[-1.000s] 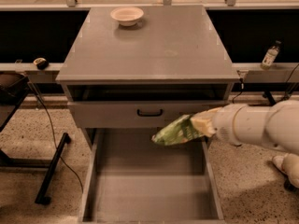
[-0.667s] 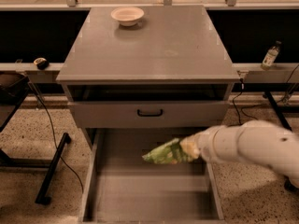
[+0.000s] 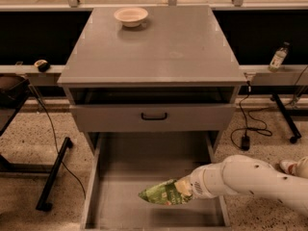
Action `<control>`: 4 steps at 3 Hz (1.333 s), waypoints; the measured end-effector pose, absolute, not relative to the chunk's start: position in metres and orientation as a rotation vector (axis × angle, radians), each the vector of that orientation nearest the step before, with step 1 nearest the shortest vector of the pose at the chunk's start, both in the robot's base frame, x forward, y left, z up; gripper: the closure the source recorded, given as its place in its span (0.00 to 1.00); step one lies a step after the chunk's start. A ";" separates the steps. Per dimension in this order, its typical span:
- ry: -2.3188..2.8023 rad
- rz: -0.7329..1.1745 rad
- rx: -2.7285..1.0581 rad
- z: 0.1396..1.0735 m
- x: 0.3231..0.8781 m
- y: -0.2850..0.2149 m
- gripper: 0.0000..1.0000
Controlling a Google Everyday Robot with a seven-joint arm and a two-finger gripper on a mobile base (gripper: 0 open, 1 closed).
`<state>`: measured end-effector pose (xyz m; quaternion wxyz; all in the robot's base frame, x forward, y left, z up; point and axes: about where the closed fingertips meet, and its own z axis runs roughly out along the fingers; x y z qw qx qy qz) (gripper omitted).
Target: Place green jalapeno chip bag into middle drawer
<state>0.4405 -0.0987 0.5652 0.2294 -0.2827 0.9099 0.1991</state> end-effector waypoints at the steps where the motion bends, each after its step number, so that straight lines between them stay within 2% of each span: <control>1: 2.562 0.639 -0.738 0.537 0.427 -0.089 0.82; 4: 2.572 0.657 -0.731 0.532 0.424 -0.087 0.11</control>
Offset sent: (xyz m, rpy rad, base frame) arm -0.0149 0.0104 -0.0307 0.0466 0.0906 -0.0134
